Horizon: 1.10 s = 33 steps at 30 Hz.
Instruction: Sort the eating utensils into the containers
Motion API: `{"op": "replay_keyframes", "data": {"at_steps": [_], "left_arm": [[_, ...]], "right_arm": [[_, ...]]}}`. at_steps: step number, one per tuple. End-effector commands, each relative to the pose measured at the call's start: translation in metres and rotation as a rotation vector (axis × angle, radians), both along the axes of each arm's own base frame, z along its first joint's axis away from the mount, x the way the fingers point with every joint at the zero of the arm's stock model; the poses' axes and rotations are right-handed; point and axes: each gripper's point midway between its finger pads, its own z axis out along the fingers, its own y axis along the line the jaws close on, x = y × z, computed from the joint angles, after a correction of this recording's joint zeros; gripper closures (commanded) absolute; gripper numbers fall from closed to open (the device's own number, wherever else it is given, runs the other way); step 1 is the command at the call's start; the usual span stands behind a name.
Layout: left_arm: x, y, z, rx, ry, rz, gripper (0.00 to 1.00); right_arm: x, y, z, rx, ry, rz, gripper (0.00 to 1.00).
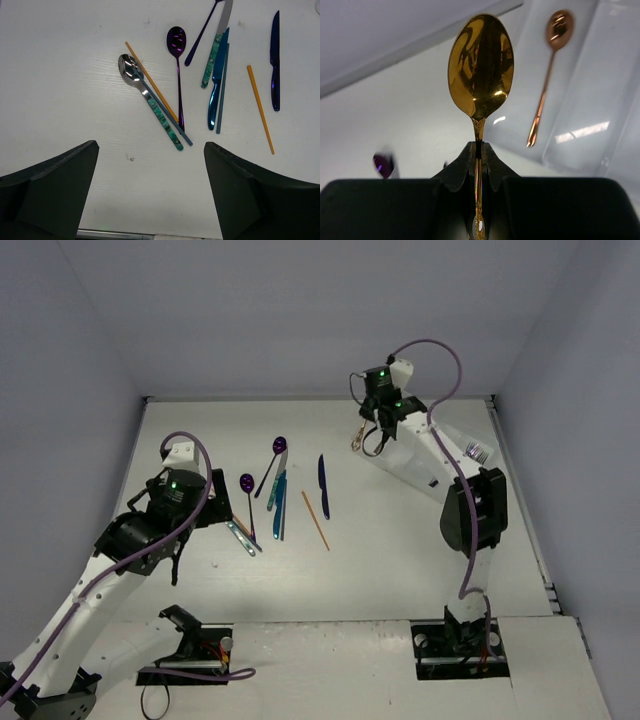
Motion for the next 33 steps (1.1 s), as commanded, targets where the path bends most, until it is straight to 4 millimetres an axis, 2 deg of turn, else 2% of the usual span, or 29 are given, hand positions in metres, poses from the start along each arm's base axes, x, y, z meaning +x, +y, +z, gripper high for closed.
{"op": "replay_keyframes", "data": {"at_steps": [1, 6, 10, 13, 16, 18, 20, 22, 24, 27, 32, 33], "left_arm": [[0.003, -0.005, 0.001, -0.036, -0.002, 0.004, 0.15], [0.004, -0.01, -0.007, -0.037, 0.034, -0.001, 0.15], [0.006, -0.016, -0.015, -0.048, 0.069, -0.009, 0.16], [0.008, -0.021, -0.022, -0.055, 0.099, -0.01, 0.16], [0.012, -0.027, -0.027, -0.063, 0.125, -0.009, 0.16], [0.016, -0.03, -0.031, -0.057, 0.145, -0.009, 0.16], [0.021, -0.034, -0.038, -0.039, 0.176, -0.006, 0.17], [0.028, -0.038, -0.043, -0.034, 0.2, 0.006, 0.23], [0.036, -0.042, -0.049, -0.039, 0.216, 0.028, 0.27], [0.052, -0.048, -0.062, -0.041, 0.238, 0.058, 0.32], [0.085, -0.06, -0.089, -0.089, 0.279, 0.062, 0.46], [0.091, -0.058, -0.095, -0.104, 0.292, 0.071, 0.49]], "right_arm": [[0.062, -0.045, 0.0, 0.073, -0.072, -0.177, 1.0], [0.107, -0.076, -0.028, 0.096, -0.071, -0.243, 1.0], [0.123, -0.086, -0.051, 0.094, -0.054, -0.259, 0.97], [0.13, -0.088, -0.064, 0.097, -0.039, -0.238, 0.88], [0.138, -0.082, -0.056, 0.107, -0.053, -0.17, 0.72], [0.137, -0.079, -0.033, 0.088, -0.086, -0.129, 0.62], [0.13, -0.08, 0.0, 0.051, -0.126, -0.087, 0.56], [0.118, -0.081, 0.027, 0.019, -0.153, -0.047, 0.55], [0.095, -0.085, 0.053, -0.005, -0.167, -0.022, 0.55], [0.059, -0.091, 0.068, -0.049, -0.156, 0.018, 0.55], [-0.015, -0.1, 0.072, -0.058, -0.12, 0.06, 0.54], [-0.03, -0.102, 0.08, -0.049, -0.133, 0.064, 0.54]]}}
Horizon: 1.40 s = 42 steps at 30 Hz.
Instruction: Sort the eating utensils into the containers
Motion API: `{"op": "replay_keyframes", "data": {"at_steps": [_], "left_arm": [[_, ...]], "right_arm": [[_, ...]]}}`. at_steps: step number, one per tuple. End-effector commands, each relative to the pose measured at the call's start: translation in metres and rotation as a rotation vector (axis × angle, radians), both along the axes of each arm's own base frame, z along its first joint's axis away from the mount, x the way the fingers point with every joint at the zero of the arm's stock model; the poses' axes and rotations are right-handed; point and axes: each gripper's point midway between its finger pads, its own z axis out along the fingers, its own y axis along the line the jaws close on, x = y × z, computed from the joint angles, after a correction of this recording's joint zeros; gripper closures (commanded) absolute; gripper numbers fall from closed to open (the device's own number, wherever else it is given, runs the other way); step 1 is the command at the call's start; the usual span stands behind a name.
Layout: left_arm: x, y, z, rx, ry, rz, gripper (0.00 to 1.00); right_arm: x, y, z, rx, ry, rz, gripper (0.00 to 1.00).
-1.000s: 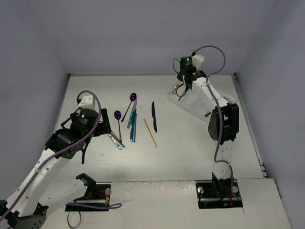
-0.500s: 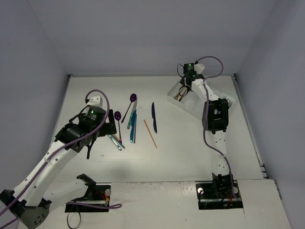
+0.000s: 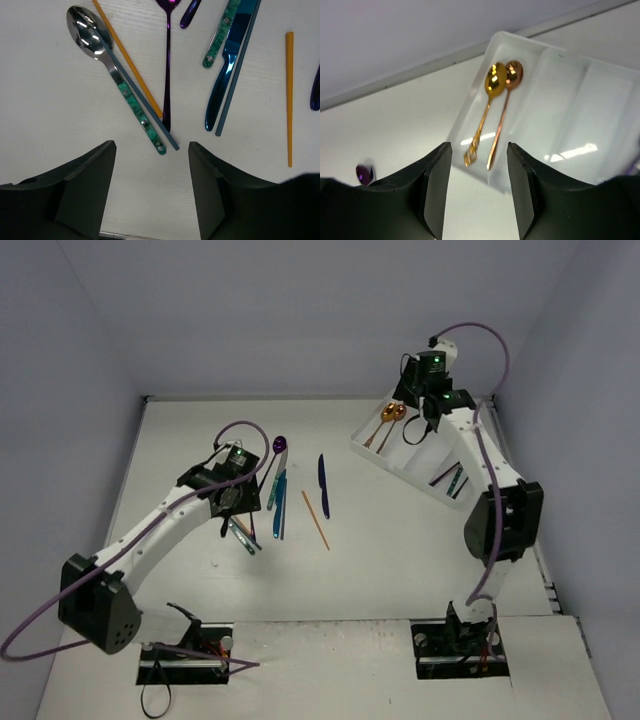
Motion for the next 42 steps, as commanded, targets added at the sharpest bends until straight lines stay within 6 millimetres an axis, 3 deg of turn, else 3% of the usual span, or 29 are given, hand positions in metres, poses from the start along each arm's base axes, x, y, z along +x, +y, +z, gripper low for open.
{"op": "replay_keyframes", "data": {"at_steps": [1, 2, 6, 11, 16, 26, 33, 36, 38, 42], "left_arm": [[0.048, -0.011, 0.003, -0.125, -0.065, 0.051, 0.51], [0.052, -0.013, 0.001, -0.132, -0.068, 0.049, 0.52], [0.082, -0.018, -0.029, -0.121, -0.018, 0.023, 0.62], [0.107, -0.016, -0.06, -0.074, 0.058, 0.003, 0.67], [0.121, -0.008, -0.086, -0.046, 0.117, 0.019, 0.68], [0.125, 0.009, -0.109, -0.02, 0.173, 0.037, 0.72], [0.12, 0.009, -0.131, -0.016, 0.229, 0.039, 0.9], [0.12, 0.007, -0.133, -0.025, 0.236, 0.036, 1.0], [0.126, 0.005, -0.124, -0.034, 0.214, 0.03, 1.0], [0.147, -0.004, -0.066, -0.087, 0.076, 0.011, 1.0]], "right_arm": [[-0.06, -0.005, 0.04, -0.007, -0.071, 0.055, 0.54], [-0.067, -0.006, 0.027, -0.007, -0.044, 0.055, 0.54], [-0.117, -0.007, 0.021, 0.041, -0.034, 0.074, 0.54], [-0.154, -0.004, 0.013, 0.08, -0.028, 0.11, 0.54], [-0.175, -0.002, 0.015, 0.099, -0.043, 0.146, 0.54], [-0.184, -0.001, 0.014, 0.115, -0.043, 0.16, 0.52], [-0.182, 0.002, 0.014, 0.118, -0.039, 0.17, 0.52], [-0.181, 0.004, 0.012, 0.119, -0.032, 0.177, 0.52], [-0.181, 0.006, 0.012, 0.122, -0.031, 0.189, 0.52], [-0.181, 0.015, 0.02, 0.124, -0.046, 0.224, 0.52]]}}
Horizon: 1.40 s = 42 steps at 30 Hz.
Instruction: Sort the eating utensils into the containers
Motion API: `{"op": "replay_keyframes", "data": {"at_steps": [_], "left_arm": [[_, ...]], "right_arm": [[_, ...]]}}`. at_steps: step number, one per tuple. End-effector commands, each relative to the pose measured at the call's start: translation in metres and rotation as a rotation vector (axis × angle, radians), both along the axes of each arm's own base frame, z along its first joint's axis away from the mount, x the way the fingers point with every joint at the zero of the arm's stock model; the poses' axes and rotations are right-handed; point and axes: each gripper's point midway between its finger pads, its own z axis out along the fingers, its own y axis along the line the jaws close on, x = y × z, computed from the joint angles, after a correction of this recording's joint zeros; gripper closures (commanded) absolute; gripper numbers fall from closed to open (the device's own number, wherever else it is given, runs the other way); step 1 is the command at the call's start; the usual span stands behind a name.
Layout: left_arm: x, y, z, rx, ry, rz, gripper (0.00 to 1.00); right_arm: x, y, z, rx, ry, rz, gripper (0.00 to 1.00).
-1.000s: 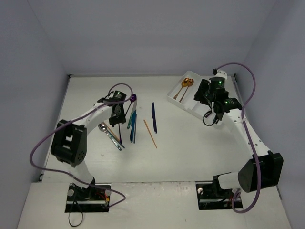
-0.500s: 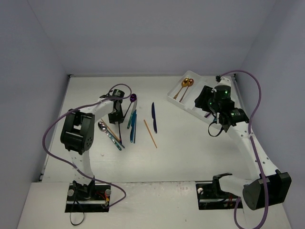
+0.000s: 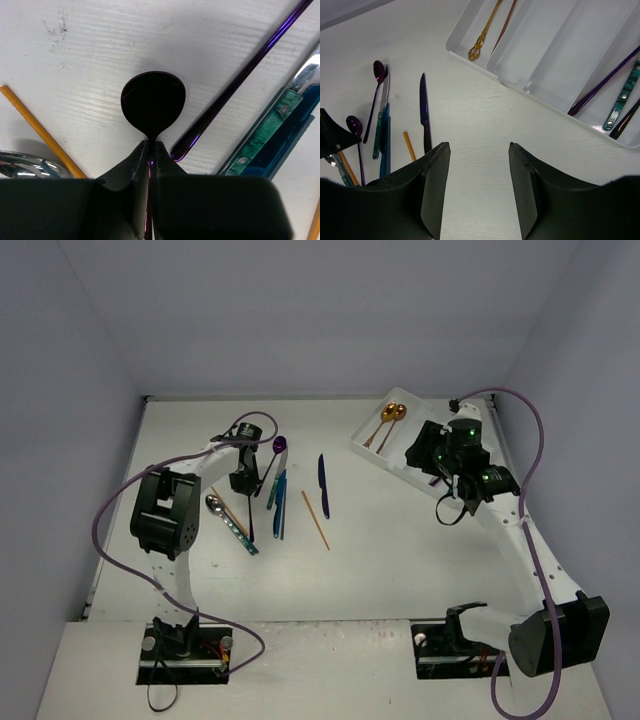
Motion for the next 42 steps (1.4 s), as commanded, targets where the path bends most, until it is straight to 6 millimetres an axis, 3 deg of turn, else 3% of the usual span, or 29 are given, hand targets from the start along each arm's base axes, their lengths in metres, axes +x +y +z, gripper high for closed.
{"op": "replay_keyframes", "data": {"at_steps": [1, 5, 9, 14, 18, 22, 28, 42], "left_arm": [[0.028, -0.01, 0.07, -0.074, -0.169, -0.005, 1.0], [0.044, -0.024, 0.147, -0.189, -0.345, 0.031, 1.0], [0.043, -0.045, 0.205, -0.359, -0.464, 0.055, 1.0], [0.026, -0.076, 0.261, -0.535, -0.579, 0.043, 1.0], [0.007, -0.095, 0.29, -0.595, -0.623, 0.026, 1.0], [-0.008, -0.11, 0.309, -0.632, -0.659, -0.003, 1.0], [-0.023, -0.132, 0.318, -0.685, -0.657, -0.029, 1.0], [-0.036, -0.149, 0.324, -0.716, -0.655, -0.053, 1.0]], "right_arm": [[0.008, 0.018, 0.028, 0.03, -0.08, 0.057, 0.52], [0.005, 0.038, 0.045, 0.053, -0.114, 0.115, 0.52], [-0.002, 0.078, 0.06, 0.067, -0.14, 0.225, 0.47], [-0.011, 0.127, 0.076, 0.135, -0.163, 0.357, 0.39], [-0.017, 0.164, 0.079, 0.155, -0.162, 0.457, 0.37], [-0.023, 0.192, 0.087, 0.17, -0.183, 0.522, 0.38], [-0.031, 0.223, 0.089, 0.174, -0.183, 0.575, 0.38], [-0.034, 0.244, 0.071, 0.134, -0.158, 0.594, 0.45]]}}
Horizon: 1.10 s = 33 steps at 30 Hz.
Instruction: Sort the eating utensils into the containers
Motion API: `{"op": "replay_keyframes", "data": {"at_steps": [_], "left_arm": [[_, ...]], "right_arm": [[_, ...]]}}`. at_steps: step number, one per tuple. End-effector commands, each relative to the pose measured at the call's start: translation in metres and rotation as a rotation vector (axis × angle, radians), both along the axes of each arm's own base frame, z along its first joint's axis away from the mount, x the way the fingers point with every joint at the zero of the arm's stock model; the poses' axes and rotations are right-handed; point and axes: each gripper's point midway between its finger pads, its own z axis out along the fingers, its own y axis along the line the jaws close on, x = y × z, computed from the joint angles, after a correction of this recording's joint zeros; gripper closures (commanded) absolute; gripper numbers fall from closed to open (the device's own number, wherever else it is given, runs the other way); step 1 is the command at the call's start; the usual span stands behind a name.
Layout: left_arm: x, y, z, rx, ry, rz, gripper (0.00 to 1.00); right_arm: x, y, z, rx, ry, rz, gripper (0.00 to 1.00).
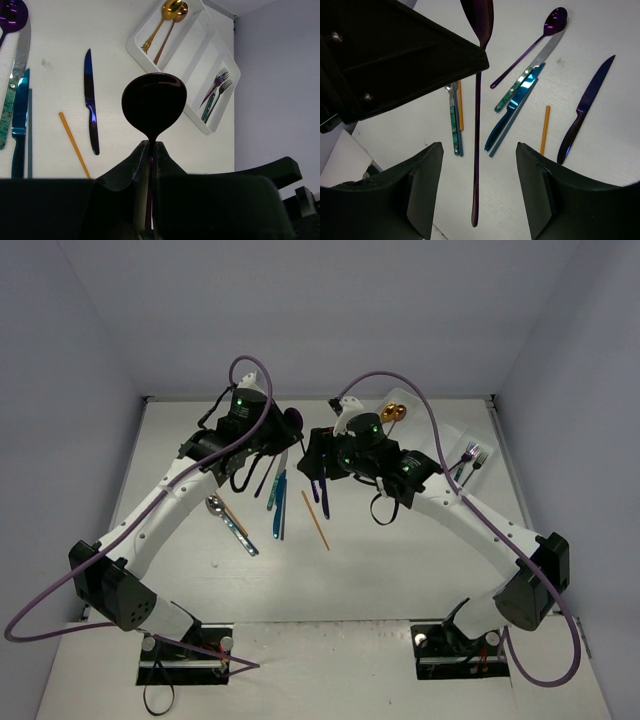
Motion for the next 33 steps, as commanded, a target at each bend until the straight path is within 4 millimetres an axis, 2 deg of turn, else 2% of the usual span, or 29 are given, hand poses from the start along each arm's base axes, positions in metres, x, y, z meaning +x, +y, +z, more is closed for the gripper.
{"op": "replay_keyframes", "data": {"at_steps": [1, 5, 7, 14, 18, 24, 25, 27, 29, 31, 33], "left_arm": [[-0.003, -0.006, 0.045, -0.084, -0.116, 0.003, 1.0], [-0.004, -0.01, 0.043, -0.084, -0.108, -0.008, 1.0], [-0.005, -0.012, 0.041, -0.084, -0.104, -0.015, 1.0], [-0.006, -0.013, 0.041, -0.084, -0.103, -0.019, 1.0], [-0.006, -0.014, 0.041, -0.083, -0.102, -0.023, 1.0], [-0.007, -0.013, 0.037, -0.069, -0.097, -0.03, 0.98], [-0.008, -0.011, 0.037, -0.059, -0.1, -0.027, 0.86], [-0.006, -0.004, 0.036, -0.017, -0.118, -0.013, 0.56], [-0.008, 0.005, 0.035, 0.025, -0.128, 0.004, 0.38], [-0.007, 0.016, 0.035, 0.076, -0.147, 0.032, 0.27], [-0.009, 0.038, 0.035, 0.177, -0.178, 0.071, 0.21]], "right_arm": [[0.012, 0.008, 0.031, 0.055, -0.09, -0.024, 0.46], [0.014, 0.006, 0.03, 0.043, -0.099, -0.037, 0.57], [0.016, 0.005, 0.028, 0.035, -0.102, -0.045, 0.68], [0.02, 0.008, 0.023, 0.025, -0.096, -0.041, 0.82], [0.021, 0.009, 0.021, 0.015, -0.097, -0.04, 0.96], [0.023, 0.006, 0.019, 0.001, -0.108, -0.049, 1.0], [0.024, 0.005, 0.021, -0.001, -0.113, -0.052, 1.0], [0.026, 0.002, 0.023, -0.003, -0.122, -0.064, 1.0], [0.032, -0.004, 0.023, -0.003, -0.121, -0.09, 1.0], [0.038, -0.011, 0.019, -0.006, -0.109, -0.121, 1.0], [0.052, -0.027, 0.013, -0.004, -0.086, -0.189, 1.0]]}}
